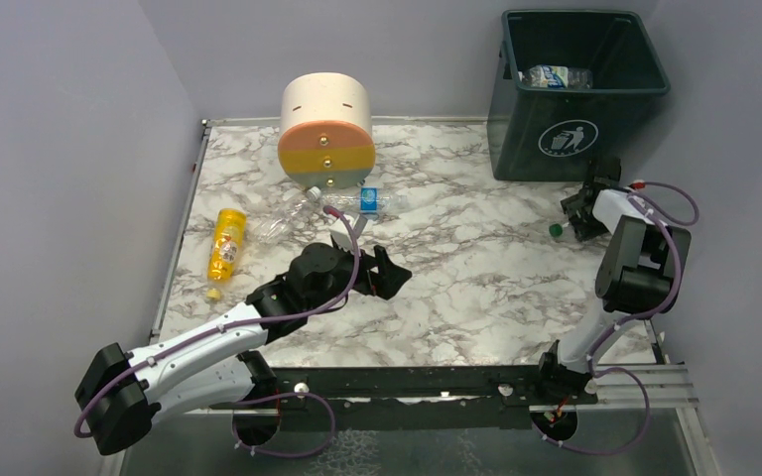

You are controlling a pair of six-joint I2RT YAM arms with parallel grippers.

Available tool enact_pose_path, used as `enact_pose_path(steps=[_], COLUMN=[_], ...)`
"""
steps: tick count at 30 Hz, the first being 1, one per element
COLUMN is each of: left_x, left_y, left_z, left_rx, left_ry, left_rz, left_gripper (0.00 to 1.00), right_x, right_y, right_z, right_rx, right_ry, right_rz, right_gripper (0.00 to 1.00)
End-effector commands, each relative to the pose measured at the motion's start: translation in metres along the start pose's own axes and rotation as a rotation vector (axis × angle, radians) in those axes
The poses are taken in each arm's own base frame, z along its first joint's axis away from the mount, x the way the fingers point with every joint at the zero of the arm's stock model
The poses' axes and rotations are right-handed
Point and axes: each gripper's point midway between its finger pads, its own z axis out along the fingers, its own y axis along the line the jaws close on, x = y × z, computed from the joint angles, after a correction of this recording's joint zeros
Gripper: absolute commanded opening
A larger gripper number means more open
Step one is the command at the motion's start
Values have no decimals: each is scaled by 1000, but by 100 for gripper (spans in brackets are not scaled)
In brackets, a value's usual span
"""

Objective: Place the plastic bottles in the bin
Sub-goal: Pick up the plastic bottle at the center of the board.

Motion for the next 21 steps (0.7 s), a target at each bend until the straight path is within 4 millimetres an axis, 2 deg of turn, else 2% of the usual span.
enact_pose_path(steps=[1, 10, 21], left_x=[-1, 2, 1], left_y=[-2, 0, 0], left_z=[-2, 5, 24], left_rx=[8, -12, -43], left_ry=[0, 34, 71], left_rz=[-19, -14, -6], left_gripper=[99, 99, 99], right_x=[1, 39, 95], right_y=[-3, -26, -23], right_z=[-24, -62, -120], right_rx=[-98, -268, -540], right_ry=[-7, 56, 164], right_rz=[-13, -74, -203], right_gripper=[64, 62, 60])
